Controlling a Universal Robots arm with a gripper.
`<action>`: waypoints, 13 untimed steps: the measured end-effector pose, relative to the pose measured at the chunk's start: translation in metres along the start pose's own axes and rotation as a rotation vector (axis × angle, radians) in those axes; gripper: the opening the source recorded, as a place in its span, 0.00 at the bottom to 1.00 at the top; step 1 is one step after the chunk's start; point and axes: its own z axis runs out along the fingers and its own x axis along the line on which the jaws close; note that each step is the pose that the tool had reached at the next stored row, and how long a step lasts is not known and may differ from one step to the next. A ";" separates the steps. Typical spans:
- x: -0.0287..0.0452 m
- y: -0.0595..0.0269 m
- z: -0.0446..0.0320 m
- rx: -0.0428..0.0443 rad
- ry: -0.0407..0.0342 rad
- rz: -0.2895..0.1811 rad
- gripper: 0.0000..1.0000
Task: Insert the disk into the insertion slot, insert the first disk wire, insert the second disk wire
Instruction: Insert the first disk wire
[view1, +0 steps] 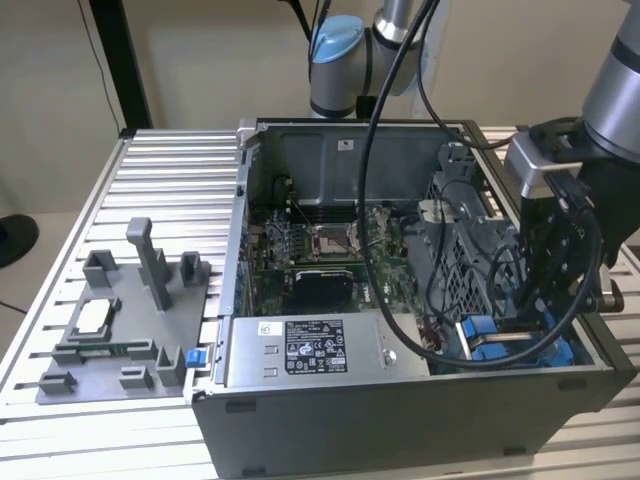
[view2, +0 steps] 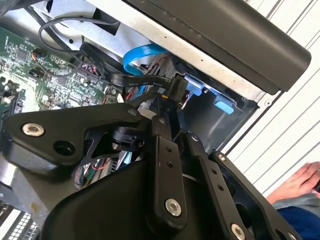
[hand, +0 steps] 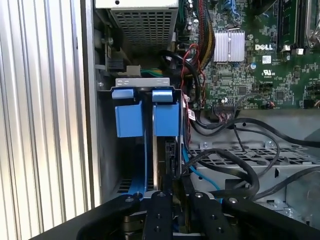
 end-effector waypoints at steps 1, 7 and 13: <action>0.0000 -0.0001 0.0000 0.0000 -0.0007 0.005 0.00; -0.0001 -0.0001 0.0000 -0.0002 -0.0070 0.010 0.00; 0.0032 -0.0004 -0.0001 -0.0005 -0.0084 0.000 0.00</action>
